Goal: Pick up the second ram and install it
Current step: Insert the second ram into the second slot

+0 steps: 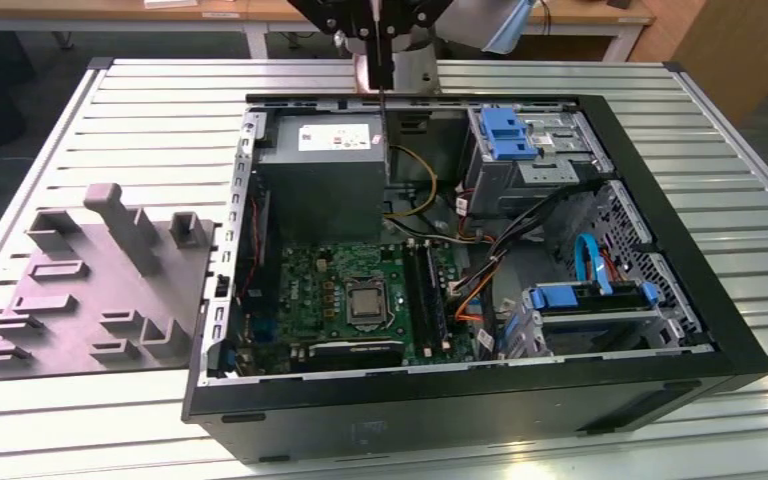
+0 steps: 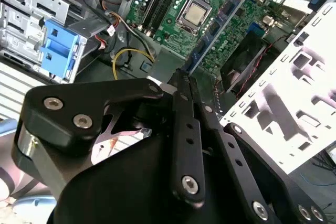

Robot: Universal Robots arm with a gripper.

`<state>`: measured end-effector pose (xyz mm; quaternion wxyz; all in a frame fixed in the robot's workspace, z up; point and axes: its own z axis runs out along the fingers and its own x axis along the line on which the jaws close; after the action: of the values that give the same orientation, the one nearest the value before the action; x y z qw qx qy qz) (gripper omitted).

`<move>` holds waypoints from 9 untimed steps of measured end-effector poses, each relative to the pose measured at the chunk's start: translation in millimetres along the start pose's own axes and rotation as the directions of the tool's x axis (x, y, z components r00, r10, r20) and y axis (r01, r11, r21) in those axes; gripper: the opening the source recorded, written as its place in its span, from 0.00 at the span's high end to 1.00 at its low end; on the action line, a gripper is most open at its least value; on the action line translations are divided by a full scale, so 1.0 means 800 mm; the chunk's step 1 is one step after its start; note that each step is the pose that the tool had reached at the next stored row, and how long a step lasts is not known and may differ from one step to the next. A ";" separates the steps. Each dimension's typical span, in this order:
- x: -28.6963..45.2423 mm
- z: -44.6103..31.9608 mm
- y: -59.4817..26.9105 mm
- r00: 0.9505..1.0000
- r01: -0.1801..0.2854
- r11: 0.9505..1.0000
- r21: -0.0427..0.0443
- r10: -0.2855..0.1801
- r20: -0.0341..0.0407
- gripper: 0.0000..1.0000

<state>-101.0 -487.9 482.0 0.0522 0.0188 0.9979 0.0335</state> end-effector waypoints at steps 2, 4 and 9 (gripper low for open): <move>0.0014 0.0044 0.000 1.000 0.000 1.000 0.000 0.000 0.000 0.88; 0.0027 0.0087 -0.001 1.000 0.000 1.000 0.000 0.000 0.000 0.88; 0.0063 0.0199 -0.002 1.000 0.000 1.000 0.000 0.000 0.000 0.88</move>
<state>-104.4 -487.9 465.6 0.0522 0.0188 0.9979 0.0335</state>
